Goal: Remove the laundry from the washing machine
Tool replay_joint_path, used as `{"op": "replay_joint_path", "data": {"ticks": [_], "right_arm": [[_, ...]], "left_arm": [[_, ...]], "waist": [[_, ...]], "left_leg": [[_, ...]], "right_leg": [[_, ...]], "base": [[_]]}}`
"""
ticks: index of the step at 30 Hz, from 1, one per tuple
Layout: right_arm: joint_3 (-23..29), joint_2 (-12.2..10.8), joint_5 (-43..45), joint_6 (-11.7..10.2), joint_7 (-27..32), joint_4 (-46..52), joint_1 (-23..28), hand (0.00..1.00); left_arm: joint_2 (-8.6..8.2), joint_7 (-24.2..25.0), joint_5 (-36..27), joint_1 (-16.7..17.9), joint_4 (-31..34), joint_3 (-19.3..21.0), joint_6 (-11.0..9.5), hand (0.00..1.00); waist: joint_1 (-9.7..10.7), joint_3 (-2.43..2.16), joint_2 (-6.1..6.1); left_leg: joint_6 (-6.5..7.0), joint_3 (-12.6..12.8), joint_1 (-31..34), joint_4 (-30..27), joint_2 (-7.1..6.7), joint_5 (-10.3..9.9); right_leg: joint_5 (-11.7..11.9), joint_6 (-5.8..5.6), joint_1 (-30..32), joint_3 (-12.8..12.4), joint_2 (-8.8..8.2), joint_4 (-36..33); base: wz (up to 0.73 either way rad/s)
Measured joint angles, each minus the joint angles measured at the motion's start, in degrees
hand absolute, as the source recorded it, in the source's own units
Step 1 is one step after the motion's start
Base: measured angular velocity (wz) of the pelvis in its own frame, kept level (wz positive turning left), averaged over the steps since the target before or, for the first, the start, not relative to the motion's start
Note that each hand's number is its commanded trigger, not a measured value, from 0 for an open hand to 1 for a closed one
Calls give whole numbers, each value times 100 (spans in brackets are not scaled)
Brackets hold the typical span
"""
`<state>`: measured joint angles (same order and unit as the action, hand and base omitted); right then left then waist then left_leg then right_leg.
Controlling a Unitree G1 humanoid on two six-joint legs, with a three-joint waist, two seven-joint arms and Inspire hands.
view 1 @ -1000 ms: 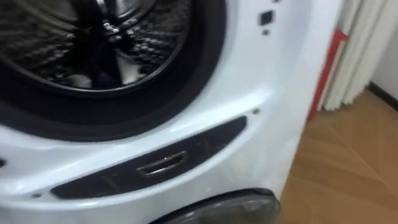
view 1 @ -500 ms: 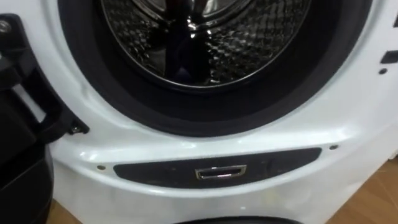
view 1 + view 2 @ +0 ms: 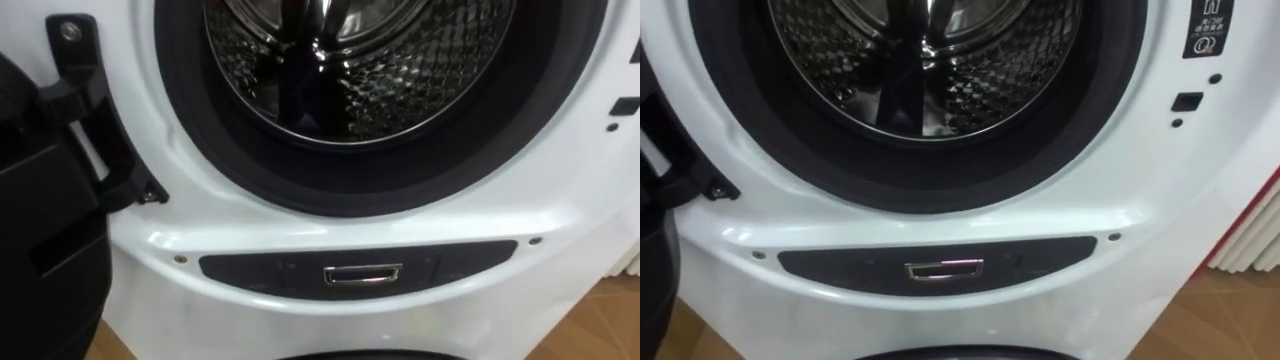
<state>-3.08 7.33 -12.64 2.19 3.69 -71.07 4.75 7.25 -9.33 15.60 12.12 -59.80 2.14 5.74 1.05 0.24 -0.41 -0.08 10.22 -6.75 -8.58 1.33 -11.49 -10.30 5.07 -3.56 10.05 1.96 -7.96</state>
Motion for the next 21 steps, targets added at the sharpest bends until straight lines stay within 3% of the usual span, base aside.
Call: {"op": "replay_joint_path", "data": {"ticks": [5, 7, 11, 14, 16, 18, 19, 20, 21], "right_arm": [[2, 15, -36, 38, 57, 16, 44, 0], [3, 25, -63, 35, 96, 66, 89, 0], [41, 39, -33, 29, 111, 81, 79, 0], [45, 43, 146, 31, 30, 107, 70, 0], [15, 66, 310, 37, -71, 213, 87, 0], [0, 122, 524, 37, -174, 212, 43, 0], [15, 153, 736, 33, -202, 207, -3, 0], [24, 173, 856, 37, -195, 208, -46, 0], [48, 209, 1049, 40, -187, 222, -103, 0]], "left_arm": [[-2, 0, 286, 140, 0, -2, 309, 0], [-2, 2, 329, 195, 0, -2, 409, 0], [-2, 9, 524, 258, -1, 14, 432, 0], [-7, 14, 541, 280, -3, 210, 430, 0], [-2, 91, 773, 198, 91, 300, 438, 0], [-5, 151, 859, 119, 71, 364, 432, 0], [-15, 183, 879, 18, 73, 367, 425, 0], [-24, 217, 872, -11, 79, 365, 422, 0], [-40, 263, 872, -1, 77, 363, 424, 0]], "waist": [[1, -15, 62], [0, 0, 88], [-12, 23, 85], [-32, 14, 45], [-131, 13, 35], [-221, 18, 28], [-190, 19, 41], [-209, 47, 62], [-246, 44, 147]], "left_leg": [[0, -1, -86, -5, 4, 0], [0, -1, -152, -5, 5, 0], [0, 21, -201, -29, 10, 0], [-42, 23, -175, -192, 31, -25], [-189, 24, 228, -1054, 197, -297], [-226, -148, 635, -1890, 313, -396], [-233, -296, 959, -2603, 417, -422], [-234, -286, 1120, -3118, 537, -424], [-268, -282, 1198, -3851, 752, -436]], "right_leg": [[0, 0, -74, -50, 14, -1], [1, 2, -156, -51, 18, 8], [-10, 17, -224, -74, 21, 10], [-39, 54, -236, -131, 25, -39], [-100, 120, -112, -177, 97, -212], [-117, 165, -33, -169, 151, -316], [-152, 230, 33, -76, 186, -421], [-191, 286, 73, -8, 230, -507], [-239, 354, 119, 150, 337, -621]], "base": [[-6], [0], [-1], [-10], [-18], [-19], [-14], [-35], [-50]]}}
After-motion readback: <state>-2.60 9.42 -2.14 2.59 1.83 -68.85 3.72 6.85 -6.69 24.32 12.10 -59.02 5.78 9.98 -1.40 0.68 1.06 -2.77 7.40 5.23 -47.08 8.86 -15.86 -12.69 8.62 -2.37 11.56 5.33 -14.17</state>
